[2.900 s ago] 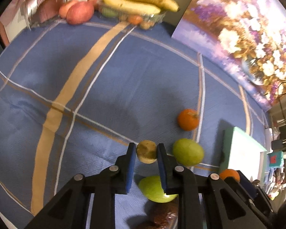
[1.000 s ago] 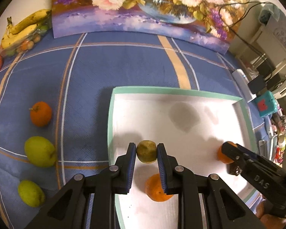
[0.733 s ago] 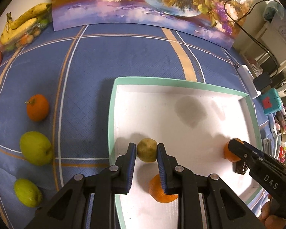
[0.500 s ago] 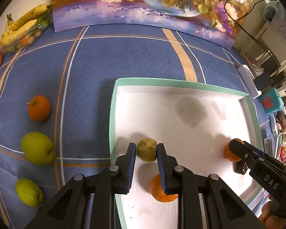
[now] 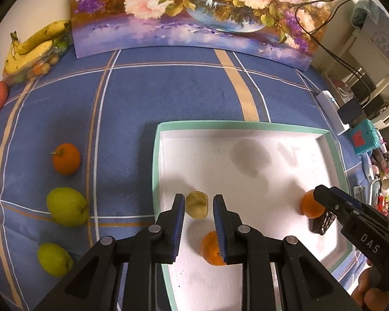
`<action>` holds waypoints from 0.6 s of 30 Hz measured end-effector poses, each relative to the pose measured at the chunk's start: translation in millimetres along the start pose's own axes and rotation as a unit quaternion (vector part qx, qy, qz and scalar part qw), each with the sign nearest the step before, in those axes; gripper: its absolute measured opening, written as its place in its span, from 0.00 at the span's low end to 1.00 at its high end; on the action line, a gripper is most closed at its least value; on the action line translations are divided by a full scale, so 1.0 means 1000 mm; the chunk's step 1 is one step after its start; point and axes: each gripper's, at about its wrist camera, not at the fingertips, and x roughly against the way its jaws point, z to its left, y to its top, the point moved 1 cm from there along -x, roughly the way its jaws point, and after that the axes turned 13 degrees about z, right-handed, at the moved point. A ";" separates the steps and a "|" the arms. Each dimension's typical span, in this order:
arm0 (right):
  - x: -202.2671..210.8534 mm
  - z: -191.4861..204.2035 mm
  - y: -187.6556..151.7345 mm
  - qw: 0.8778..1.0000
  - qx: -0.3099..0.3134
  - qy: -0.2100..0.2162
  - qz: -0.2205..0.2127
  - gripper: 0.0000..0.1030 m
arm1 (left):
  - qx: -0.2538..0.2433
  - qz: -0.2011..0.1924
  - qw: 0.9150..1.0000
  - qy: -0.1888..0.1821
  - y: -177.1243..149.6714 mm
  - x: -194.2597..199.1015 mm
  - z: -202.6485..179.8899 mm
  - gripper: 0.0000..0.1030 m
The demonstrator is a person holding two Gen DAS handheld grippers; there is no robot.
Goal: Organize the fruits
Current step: 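Open the right tool to drop the orange while the left tool releases the kiwi in the tray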
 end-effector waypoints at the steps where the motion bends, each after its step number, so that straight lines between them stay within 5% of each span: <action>1: 0.001 0.000 0.000 1.000 0.001 0.000 -0.002 0.38 | -0.001 -0.002 1.000 0.002 0.000 0.002 0.000 0.24; 7: 0.007 0.000 -0.001 1.000 0.002 -0.001 -0.009 0.38 | 0.018 -0.002 1.000 0.020 -0.002 0.008 0.007 0.25; 11: 0.007 0.000 -0.001 1.000 0.004 -0.009 -0.010 0.42 | 0.046 -0.003 0.998 0.041 -0.003 0.010 0.020 0.63; 13: 0.007 0.000 -0.001 1.000 0.007 -0.014 -0.012 0.57 | 0.061 -0.001 0.997 0.056 -0.004 0.010 0.028 0.66; 18: 0.007 0.003 -0.001 0.999 0.015 -0.022 -0.019 0.69 | 0.100 0.004 0.991 0.089 -0.009 0.007 0.048 0.80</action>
